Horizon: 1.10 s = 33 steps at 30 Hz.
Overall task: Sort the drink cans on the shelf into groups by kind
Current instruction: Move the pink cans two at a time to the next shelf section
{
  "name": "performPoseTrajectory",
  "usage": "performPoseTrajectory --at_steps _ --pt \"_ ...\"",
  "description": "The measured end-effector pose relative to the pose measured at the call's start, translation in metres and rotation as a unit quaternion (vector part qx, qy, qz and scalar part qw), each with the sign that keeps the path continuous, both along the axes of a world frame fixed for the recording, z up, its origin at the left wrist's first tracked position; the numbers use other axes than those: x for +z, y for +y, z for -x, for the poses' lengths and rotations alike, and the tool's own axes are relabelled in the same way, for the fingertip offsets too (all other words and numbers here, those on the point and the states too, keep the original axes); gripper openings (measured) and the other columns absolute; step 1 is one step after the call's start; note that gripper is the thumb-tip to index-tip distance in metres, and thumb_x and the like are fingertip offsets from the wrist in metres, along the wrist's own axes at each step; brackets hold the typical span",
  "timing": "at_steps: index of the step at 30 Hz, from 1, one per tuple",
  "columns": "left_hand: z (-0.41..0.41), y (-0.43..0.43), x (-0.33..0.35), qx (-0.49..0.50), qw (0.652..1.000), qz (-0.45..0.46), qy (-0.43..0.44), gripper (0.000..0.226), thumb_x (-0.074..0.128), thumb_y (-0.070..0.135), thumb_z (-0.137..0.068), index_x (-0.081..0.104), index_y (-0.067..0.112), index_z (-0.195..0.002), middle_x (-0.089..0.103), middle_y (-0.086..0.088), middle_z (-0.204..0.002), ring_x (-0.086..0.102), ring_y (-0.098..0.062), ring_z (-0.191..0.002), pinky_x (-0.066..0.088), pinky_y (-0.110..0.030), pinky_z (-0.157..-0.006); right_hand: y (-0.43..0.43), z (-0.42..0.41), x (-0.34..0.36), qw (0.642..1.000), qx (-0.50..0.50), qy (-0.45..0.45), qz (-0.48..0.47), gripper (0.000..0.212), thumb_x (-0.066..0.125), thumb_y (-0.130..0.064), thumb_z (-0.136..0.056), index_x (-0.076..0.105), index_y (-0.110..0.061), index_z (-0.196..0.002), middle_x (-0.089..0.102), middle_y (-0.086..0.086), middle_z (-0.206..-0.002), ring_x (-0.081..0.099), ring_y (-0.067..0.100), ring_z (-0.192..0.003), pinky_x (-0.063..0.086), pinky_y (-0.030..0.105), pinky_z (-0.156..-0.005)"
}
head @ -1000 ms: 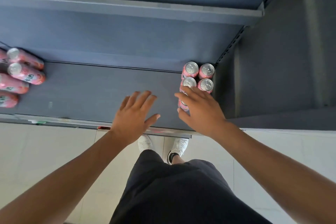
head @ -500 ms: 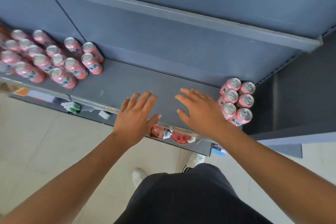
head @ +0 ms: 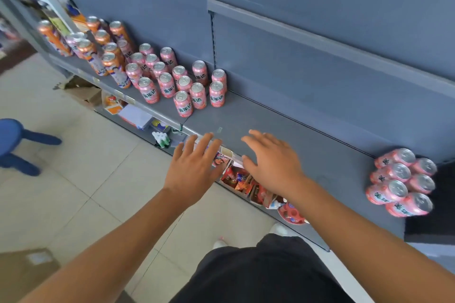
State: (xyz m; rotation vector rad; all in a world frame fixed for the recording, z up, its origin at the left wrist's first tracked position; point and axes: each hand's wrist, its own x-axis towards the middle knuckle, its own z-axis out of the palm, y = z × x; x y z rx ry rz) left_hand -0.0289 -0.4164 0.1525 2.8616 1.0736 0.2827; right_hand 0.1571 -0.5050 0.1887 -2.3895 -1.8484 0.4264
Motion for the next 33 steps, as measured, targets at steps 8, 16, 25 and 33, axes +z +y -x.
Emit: performPoseTrajectory --at_steps 8,16,25,33 --pt "0.029 0.04 -0.002 0.068 0.997 -0.008 0.028 0.051 0.05 0.053 -0.092 0.046 0.022 -0.132 0.054 -0.005 -0.139 0.053 -0.036 -0.123 0.049 -0.052 -0.095 0.065 0.007 -0.016 0.999 0.036 0.015 0.002 0.048 0.047 -0.04 -0.099 0.043 -0.022 -0.143 0.038 0.0 -0.154 0.042 0.024 -0.136 0.04 0.041 -0.103" --pt "0.018 0.116 -0.015 0.115 0.987 -0.013 0.111 0.057 0.059 0.052 -0.091 0.05 0.019 -0.136 0.051 -0.007 -0.142 0.051 -0.038 -0.123 0.048 -0.052 -0.095 0.155 -0.023 -0.046 0.998 0.063 0.022 -0.001 0.047 0.049 -0.039 -0.097 0.048 -0.021 -0.141 0.041 0.002 -0.153 0.04 0.026 -0.137 0.04 0.043 -0.103" --pt "-0.014 0.185 -0.026 0.127 0.975 -0.004 0.185 0.059 0.061 0.054 -0.089 0.056 0.016 -0.134 0.057 -0.011 -0.137 0.055 -0.043 -0.121 0.048 -0.057 -0.096 0.222 -0.071 -0.061 0.997 0.067 0.037 0.027 0.046 0.053 -0.038 -0.095 0.053 -0.018 -0.136 0.047 0.004 -0.145 0.044 0.031 -0.131 0.043 0.046 -0.099" --pt "-0.027 0.245 -0.056 0.096 0.973 0.026 0.206 0.055 0.062 0.052 -0.09 0.058 0.014 -0.128 0.06 -0.011 -0.133 0.057 -0.042 -0.116 0.05 -0.053 -0.088 0.264 -0.085 -0.082 0.997 0.018 0.046 0.06 0.044 0.053 -0.038 -0.094 0.053 -0.019 -0.134 0.049 0.002 -0.142 0.045 0.029 -0.129 0.042 0.045 -0.099"
